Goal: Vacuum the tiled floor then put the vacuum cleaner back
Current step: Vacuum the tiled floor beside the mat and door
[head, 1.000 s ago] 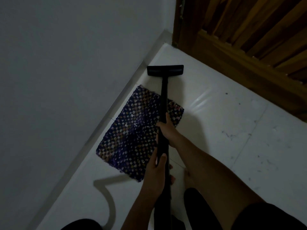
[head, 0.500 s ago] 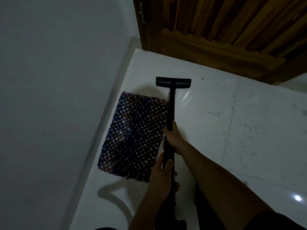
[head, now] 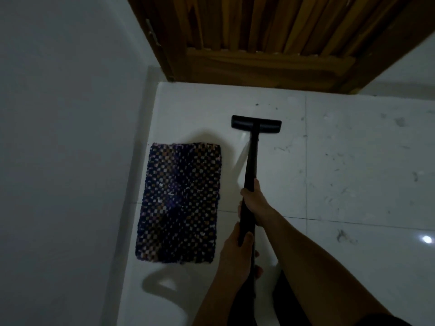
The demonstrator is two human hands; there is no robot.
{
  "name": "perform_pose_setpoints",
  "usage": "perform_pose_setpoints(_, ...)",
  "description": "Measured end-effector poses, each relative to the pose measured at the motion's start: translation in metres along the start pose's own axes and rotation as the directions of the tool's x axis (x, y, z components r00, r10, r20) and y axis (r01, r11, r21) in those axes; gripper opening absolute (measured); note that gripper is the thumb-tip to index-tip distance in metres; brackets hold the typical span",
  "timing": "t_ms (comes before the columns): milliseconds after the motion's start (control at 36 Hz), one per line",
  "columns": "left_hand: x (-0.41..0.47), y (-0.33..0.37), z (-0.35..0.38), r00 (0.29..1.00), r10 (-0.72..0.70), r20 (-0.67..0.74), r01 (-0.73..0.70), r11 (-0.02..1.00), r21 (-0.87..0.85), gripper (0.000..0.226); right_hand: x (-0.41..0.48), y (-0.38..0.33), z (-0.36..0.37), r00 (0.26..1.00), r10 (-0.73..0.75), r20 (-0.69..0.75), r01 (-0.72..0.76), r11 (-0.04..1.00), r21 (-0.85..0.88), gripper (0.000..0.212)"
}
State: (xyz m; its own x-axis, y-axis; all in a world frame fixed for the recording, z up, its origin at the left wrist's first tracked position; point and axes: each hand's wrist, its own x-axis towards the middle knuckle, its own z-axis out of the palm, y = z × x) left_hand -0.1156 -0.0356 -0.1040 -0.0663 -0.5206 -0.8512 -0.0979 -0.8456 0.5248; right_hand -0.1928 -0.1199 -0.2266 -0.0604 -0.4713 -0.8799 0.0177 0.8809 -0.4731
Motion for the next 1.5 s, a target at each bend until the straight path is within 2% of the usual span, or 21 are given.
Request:
perform_pose_setpoints(139, 0.02, 0.012, 0.015, 1.0, -0.004, -0.001, 0.004, 1.0, 0.006, 0.013, 0.013, -0.017, -0.016, 0.999, 0.029, -0.017, -0.028, 0.999, 0.018, 0.062)
perform_pose_setpoints(333, 0.033, 0.033, 0.034, 1.0, -0.001, 0.029, 0.002, 1.0, -0.014, 0.024, 0.026, -0.039, -0.038, 0.998, 0.056, -0.013, -0.055, 0.998, 0.037, 0.062)
perform_pose_setpoints(750, 0.066, 0.069, 0.077, 1.0, -0.004, 0.006, 0.004, 1.0, -0.017, 0.021, 0.048, -0.081, -0.083, 0.999, 0.052, -0.012, -0.052, 0.998, 0.035, 0.064)
perform_pose_setpoints(889, 0.076, 0.086, 0.098, 1.0, 0.0, -0.021, 0.001, 1.0, 0.026, 0.041, 0.057, -0.096, -0.103, 0.996, 0.035, -0.08, -0.036, 0.999, -0.009, 0.066)
perform_pose_setpoints(1028, 0.092, 0.095, 0.118, 0.998, 0.06, 0.027, -0.06, 0.998, -0.006, 0.031, 0.065, -0.111, -0.129, 0.992, 0.019, -0.128, -0.023, 0.999, -0.025, 0.066)
perform_pose_setpoints(1222, 0.104, 0.111, 0.143, 0.998, 0.024, 0.057, -0.02, 0.998, -0.066, 0.028, 0.079, -0.125, -0.152, 0.992, 0.028, -0.124, -0.033, 0.999, -0.043, 0.068)
perform_pose_setpoints(1389, 0.096, 0.117, 0.145, 0.991, 0.008, 0.131, -0.006, 1.0, -0.011, 0.027, 0.08, -0.125, -0.158, 0.994, 0.03, -0.101, -0.032, 0.999, -0.02, 0.07)
perform_pose_setpoints(1444, 0.09, 0.114, 0.148, 0.992, 0.012, 0.124, -0.018, 0.999, 0.05, 0.021, 0.079, -0.124, -0.16, 0.995, 0.03, -0.095, -0.033, 0.999, -0.024, 0.071)
perform_pose_setpoints(1500, 0.083, 0.111, 0.152, 0.994, 0.025, 0.11, -0.03, 0.999, 0.04, 0.019, 0.075, -0.123, -0.163, 0.995, 0.036, -0.095, -0.04, 0.998, -0.039, 0.071)
